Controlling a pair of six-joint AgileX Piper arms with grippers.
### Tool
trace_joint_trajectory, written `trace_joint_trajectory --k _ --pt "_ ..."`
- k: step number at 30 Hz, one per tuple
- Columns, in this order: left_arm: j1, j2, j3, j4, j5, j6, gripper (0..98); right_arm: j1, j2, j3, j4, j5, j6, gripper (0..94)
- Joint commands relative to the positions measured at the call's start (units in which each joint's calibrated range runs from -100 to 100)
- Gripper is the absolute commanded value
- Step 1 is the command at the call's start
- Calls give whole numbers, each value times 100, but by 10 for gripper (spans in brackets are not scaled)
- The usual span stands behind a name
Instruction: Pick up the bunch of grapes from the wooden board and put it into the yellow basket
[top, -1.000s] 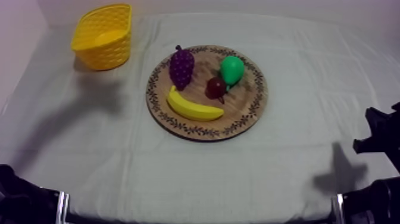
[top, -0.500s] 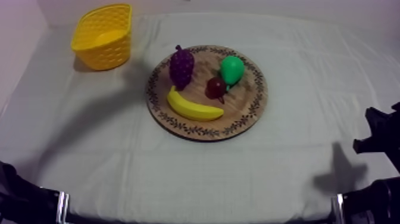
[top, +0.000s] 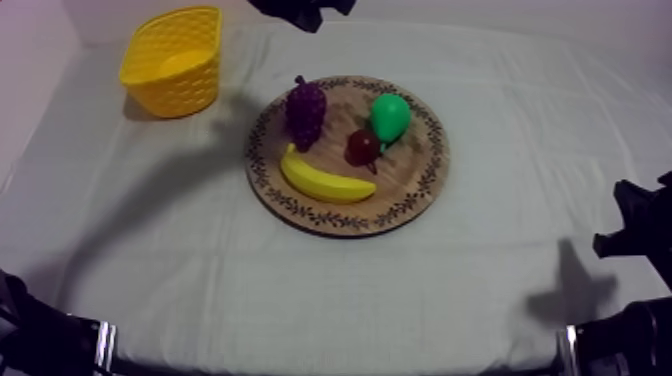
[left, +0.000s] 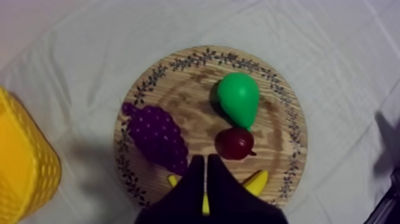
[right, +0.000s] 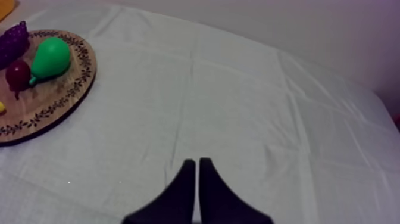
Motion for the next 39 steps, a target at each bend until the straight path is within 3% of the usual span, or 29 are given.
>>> trace_joint_trajectory --k 1,5,11,20,28,31,35,39 --pt "-1 -3 45 -31 -14 491 0 1 -2 -1 1 -5 1 5" --pt "19 2 91 -92 -17 1300 0 1 -2 -1 1 -5 1 5" --pt "15 98 25 -88 160 1763 0 1 -2 -1 1 -5 1 5" --pt "-92 197 223 -86 211 1799 0 1 -2 -1 1 -5 1 5" --pt "-174 32 766 -66 -173 1451 14 1 -2 -1 1 -5 1 5" --pt "-170 -125 1044 -76 -447 1354 104 1 -2 -1 1 -5 1 5" --pt "-206 -343 1474 -75 -762 1445 451 1 -2 -1 1 -5 1 5" --pt "-292 -438 1683 -76 -1023 1487 653 1 -2 -1 1 -5 1 5"
